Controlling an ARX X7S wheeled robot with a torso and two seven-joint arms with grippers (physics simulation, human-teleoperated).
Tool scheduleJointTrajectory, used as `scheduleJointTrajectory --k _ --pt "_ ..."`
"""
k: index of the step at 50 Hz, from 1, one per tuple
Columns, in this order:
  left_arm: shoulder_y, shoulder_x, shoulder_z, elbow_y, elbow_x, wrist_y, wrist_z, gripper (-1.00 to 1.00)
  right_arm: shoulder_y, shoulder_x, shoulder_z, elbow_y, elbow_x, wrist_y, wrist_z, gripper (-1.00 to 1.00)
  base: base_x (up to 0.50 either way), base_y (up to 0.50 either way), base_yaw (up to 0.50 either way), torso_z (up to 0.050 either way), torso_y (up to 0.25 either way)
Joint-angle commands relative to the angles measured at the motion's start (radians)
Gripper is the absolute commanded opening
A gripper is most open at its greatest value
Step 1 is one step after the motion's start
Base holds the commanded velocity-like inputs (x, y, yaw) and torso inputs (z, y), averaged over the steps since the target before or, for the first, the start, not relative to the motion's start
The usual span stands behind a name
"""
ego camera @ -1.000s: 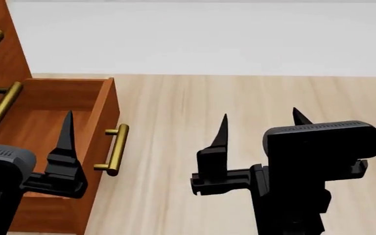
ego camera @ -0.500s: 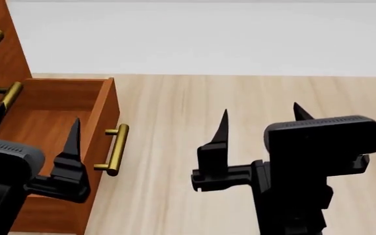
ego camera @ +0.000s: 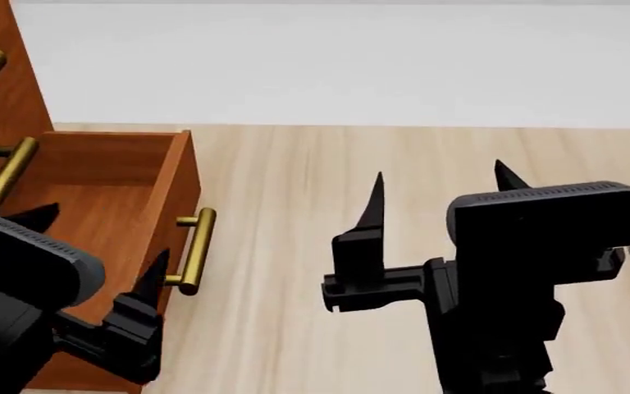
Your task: Put the bowl in the bottom drawer of the cabinet.
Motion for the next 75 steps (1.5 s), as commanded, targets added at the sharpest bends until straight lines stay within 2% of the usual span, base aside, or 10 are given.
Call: scheduleJointTrajectory --k 1,3,9,13,15,25,41,63,75 --pt "-0.083 -0.041 -0.021 -0.110 -0.424 -0.090 -0.211 1.00 0.006 0.005 0.001 -0.003 0.007 0.006 0.005 1.00 0.00 0.00 0.00 0.000 0.000" --pt "-0.092 -0.045 -0.014 -0.163 -0.522 -0.088 -0.265 1.00 0.009 0.005 0.004 -0.007 0.011 0.011 0.006 1.00 0.00 0.00 0.00 0.000 0.000" --pt "-0.102 -0.059 0.020 -0.192 -0.633 -0.060 -0.327 1.00 0.015 0.007 0.006 -0.013 0.018 0.016 0.009 1.00 0.00 0.00 0.00 0.000 0.000" --pt "-0.101 -0.066 0.046 -0.204 -0.623 -0.046 -0.325 1.00 0.015 0.010 0.007 -0.016 0.022 0.019 0.010 1.00 0.00 0.00 0.00 0.000 0.000" --pt "-0.122 -0.070 0.060 -0.245 -0.709 -0.042 -0.384 1.00 0.015 0.011 0.009 -0.020 0.024 0.022 0.012 1.00 0.00 0.00 0.00 0.000 0.000" --pt "-0.116 -0.076 0.112 -0.273 -0.732 -0.018 -0.383 1.00 0.016 0.016 0.016 -0.032 0.034 0.028 0.018 1.00 0.00 0.00 0.00 0.000 0.000" --pt "-0.082 -0.071 0.176 -0.317 -0.647 0.017 -0.274 1.00 0.017 0.020 0.008 -0.032 0.036 0.026 0.025 1.00 0.00 0.00 0.00 0.000 0.000" --pt "-0.055 -0.071 0.339 -0.408 -0.360 0.152 0.036 1.00 0.017 0.024 -0.008 -0.021 0.033 0.018 0.034 1.00 0.00 0.00 0.00 0.000 0.000" --pt "-0.059 -0.054 0.415 -0.475 -0.281 0.203 0.123 1.00 0.019 0.025 -0.020 -0.001 0.029 -0.001 0.029 1.00 0.00 0.00 0.00 0.000 0.000"
